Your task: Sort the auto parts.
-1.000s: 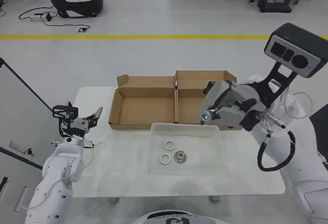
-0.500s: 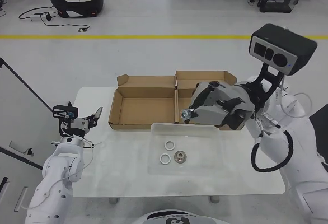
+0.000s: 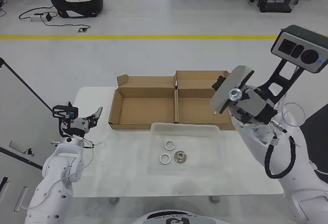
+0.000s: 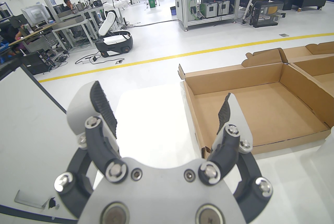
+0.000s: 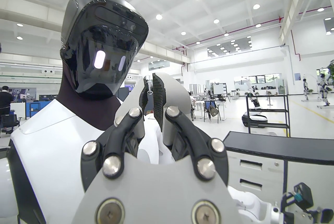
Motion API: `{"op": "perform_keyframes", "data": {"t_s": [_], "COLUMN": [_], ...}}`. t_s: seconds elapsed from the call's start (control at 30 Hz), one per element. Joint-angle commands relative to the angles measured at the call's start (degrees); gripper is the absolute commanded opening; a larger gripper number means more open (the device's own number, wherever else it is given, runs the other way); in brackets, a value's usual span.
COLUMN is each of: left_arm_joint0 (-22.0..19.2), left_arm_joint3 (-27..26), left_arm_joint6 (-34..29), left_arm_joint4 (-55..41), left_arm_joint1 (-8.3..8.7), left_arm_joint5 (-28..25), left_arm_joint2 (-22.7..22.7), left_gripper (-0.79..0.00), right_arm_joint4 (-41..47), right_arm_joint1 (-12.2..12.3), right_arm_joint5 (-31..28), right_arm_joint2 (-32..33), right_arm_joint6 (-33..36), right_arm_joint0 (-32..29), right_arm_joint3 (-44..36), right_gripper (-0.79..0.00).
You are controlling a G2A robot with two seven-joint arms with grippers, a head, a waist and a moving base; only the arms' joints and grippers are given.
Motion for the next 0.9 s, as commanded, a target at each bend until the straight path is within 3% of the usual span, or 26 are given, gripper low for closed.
{"op": "perform_keyframes", "data": {"t_s": [0.0, 0.2, 0.53, 0.87], "left_arm_joint0": [0.0, 0.0, 0.0, 0.0], "left_arm_joint3": [0.0, 0.0, 0.0, 0.0], "left_arm_joint6": [0.0, 0.0, 0.0, 0.0], "left_arm_joint4": [0.0, 0.0, 0.0, 0.0], "left_arm_joint1": [0.0, 0.0, 0.0, 0.0], "left_arm_joint5": [0.0, 0.0, 0.0, 0.0], "left_arm_joint2": [0.0, 0.0, 0.0, 0.0], "left_gripper": [0.0, 0.0, 0.0, 0.0], "right_arm_joint4": [-0.33, -3.02, -7.36, -5.71], "right_arm_joint1": [-0.24, -0.87, -1.03, -2.0], "right_arm_joint5": [0.09, 1.45, 5.96, 0.73], "right_arm_joint2": [-0.21, -0.5, 0.39, 0.44], "right_arm_joint6": [-0.58, -1.14, 3.46, 1.12], "right_arm_joint0": [-0.03, 0.38, 0.91, 0.87], "right_arm_joint3": [-0.1, 0.25, 0.65, 0.56], "right_gripper": [-0.785, -0.785, -0.785, -0.785]}}
